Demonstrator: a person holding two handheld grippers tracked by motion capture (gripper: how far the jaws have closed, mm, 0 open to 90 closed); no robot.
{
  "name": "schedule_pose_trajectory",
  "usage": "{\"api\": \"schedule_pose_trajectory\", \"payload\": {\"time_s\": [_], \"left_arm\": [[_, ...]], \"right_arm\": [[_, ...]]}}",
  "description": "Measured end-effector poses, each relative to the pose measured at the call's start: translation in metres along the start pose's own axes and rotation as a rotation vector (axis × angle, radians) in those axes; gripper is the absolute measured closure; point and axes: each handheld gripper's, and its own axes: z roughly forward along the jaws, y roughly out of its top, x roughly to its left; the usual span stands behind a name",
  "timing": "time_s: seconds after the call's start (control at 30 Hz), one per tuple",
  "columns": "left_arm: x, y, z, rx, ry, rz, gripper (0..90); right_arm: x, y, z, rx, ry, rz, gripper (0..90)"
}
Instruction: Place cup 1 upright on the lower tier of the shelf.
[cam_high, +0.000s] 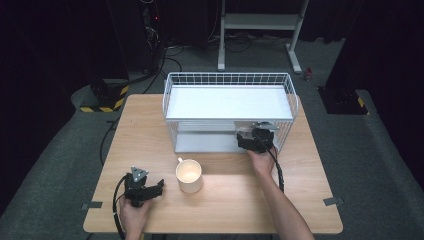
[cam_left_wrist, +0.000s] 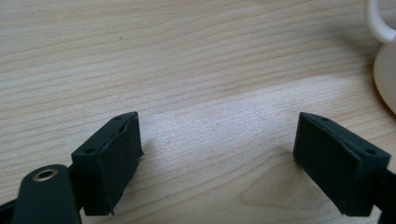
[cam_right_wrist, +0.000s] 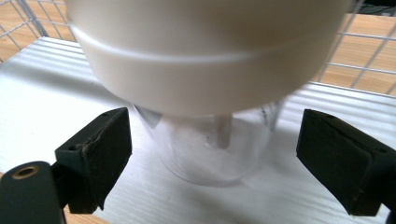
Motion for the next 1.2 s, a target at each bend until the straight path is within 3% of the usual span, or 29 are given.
{"api": "schedule_pose_trajectory", "payload": {"time_s": [0.1,0.2,0.77,1.2], "left_arm": [[0.000,0.000,0.000,0.000,0.000,0.000,15.7],[0.000,0.000,0.000,0.000,0.000,0.000,15.7],[0.000,0.000,0.000,0.000,-0.001,-0.001,15.7],[0.000,0.000,0.000,0.001,-0.001,-0.001,15.7]], "right_arm": [[-0.002,0.000,-0.006,-0.009,0.015,0.015,10.4],[-0.002,-0.001,-0.012,-0.022,0.007,-0.016,12.3],[-0.006,-0.010,-0.040,-0.065,0.024,-0.021,19.7],[-0.011,-0.016,-0.053,-0.077,0.037,-0.002,23.4]]}}
